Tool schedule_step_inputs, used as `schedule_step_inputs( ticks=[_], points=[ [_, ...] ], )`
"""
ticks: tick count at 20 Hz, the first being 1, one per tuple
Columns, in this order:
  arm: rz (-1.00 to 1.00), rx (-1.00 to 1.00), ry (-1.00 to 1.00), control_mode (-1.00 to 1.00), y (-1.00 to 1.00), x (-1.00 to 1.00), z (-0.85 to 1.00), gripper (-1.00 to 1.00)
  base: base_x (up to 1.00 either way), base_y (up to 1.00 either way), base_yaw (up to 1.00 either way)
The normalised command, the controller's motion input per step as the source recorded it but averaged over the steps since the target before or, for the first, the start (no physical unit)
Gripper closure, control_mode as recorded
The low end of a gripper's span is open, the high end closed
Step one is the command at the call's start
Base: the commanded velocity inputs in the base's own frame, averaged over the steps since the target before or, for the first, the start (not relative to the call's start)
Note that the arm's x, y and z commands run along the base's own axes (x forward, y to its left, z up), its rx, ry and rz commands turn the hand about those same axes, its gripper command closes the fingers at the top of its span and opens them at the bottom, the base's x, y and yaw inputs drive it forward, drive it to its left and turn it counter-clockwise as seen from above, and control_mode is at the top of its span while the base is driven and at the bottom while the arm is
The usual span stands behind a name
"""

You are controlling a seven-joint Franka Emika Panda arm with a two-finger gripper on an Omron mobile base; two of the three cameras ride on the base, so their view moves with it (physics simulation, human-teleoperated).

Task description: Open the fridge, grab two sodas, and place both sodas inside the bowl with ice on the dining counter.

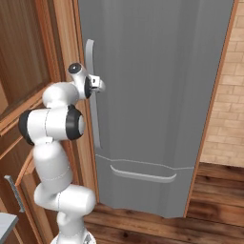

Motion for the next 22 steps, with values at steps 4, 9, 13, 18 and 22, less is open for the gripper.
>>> schedule_step_inputs(
  ticks=[4, 9, 13, 18, 22],
  points=[
    [0.00, 0.00, 0.00, -1.00, 0.02, 0.35, 0.00, -1.00, 0.00, 0.00, 0.00],
    [0.00, 0.00, 0.00, -1.00, 0.00, 0.36, 0.00, -1.00, 0.00, 0.00, 0.00],
    [0.00, 0.00, 0.00, -1.00, 0.00, 0.38, -0.01, -1.00, 0.00, 0.00, 0.00],
    [0.00, 0.00, 0.00, -1.00, 0.00, 0.42, -0.06, -1.00, 0.00, 0.00, 0.00],
    [0.00, 0.00, 0.00, -1.00, 0.00, 0.46, -0.11, -1.00, 0.00, 0.00, 0.00]
  ],
)
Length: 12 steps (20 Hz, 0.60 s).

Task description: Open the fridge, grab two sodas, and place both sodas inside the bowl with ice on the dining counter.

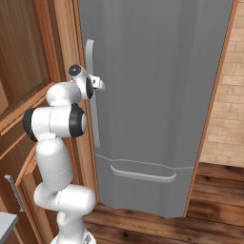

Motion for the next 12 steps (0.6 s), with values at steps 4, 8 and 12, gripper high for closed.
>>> schedule_step_inputs(
  ticks=[4, 8, 12],
  points=[
    [0.00, 0.00, 0.00, -1.00, 0.00, 0.50, -0.10, 1.00, 0.00, 0.00, 0.00],
    [0.03, 0.00, -0.01, -1.00, 0.00, 0.42, -0.05, 1.00, 0.00, 0.00, 0.00],
    [0.09, 0.00, -0.05, -1.00, 0.00, 0.11, -0.07, 1.00, 0.00, 0.00, 0.00]
  ],
)
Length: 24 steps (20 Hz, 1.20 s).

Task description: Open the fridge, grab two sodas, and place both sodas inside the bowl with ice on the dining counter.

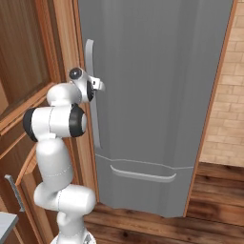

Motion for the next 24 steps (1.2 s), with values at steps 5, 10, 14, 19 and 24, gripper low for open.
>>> schedule_step_inputs(
  ticks=[5, 10, 14, 19, 24],
  points=[
    [0.07, -0.01, -0.06, -1.00, 0.00, -0.32, 0.00, 1.00, 0.00, 0.00, 0.00],
    [0.00, -0.01, -0.02, -1.00, -0.05, -0.94, 0.02, 1.00, 0.00, 0.00, 0.00],
    [-0.01, 0.00, 0.00, -1.00, -0.09, -1.00, 0.25, 1.00, 0.00, 0.00, 0.00],
    [-0.05, 0.00, 0.00, -1.00, -0.16, -1.00, 0.43, 1.00, 0.00, 0.00, 0.00],
    [-0.03, 0.00, 0.03, -1.00, -0.19, -1.00, 0.49, 1.00, 0.00, 0.00, 0.00]
  ],
)
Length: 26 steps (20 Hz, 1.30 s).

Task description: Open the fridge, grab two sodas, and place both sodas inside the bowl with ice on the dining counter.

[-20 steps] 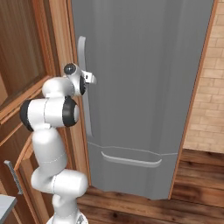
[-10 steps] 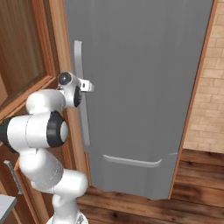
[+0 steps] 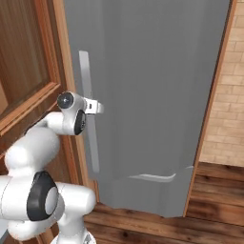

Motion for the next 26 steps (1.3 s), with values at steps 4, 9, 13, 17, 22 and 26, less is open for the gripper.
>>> schedule_step_inputs(
  ticks=[4, 9, 13, 17, 22, 26],
  points=[
    [-0.01, 0.00, 0.01, -1.00, -0.19, -0.97, 0.48, 1.00, 0.00, 0.00, 0.00],
    [-0.03, -0.02, 0.03, -1.00, -0.03, -0.83, 0.46, -1.00, 0.00, 0.00, 0.00],
    [-0.05, -0.05, 0.07, -1.00, 0.00, -0.69, 0.46, -1.00, 0.00, 0.00, 0.00],
    [-0.03, -0.06, 0.12, -1.00, 0.00, -0.27, 0.87, -1.00, 0.00, 0.00, 0.00],
    [-0.01, -0.05, 0.26, -1.00, -0.25, 0.03, 0.68, -1.00, 0.00, 0.00, 0.00],
    [0.00, -0.02, 0.12, -1.00, -0.57, 0.03, 0.14, -1.00, 0.00, 0.00, 0.00]
  ],
)
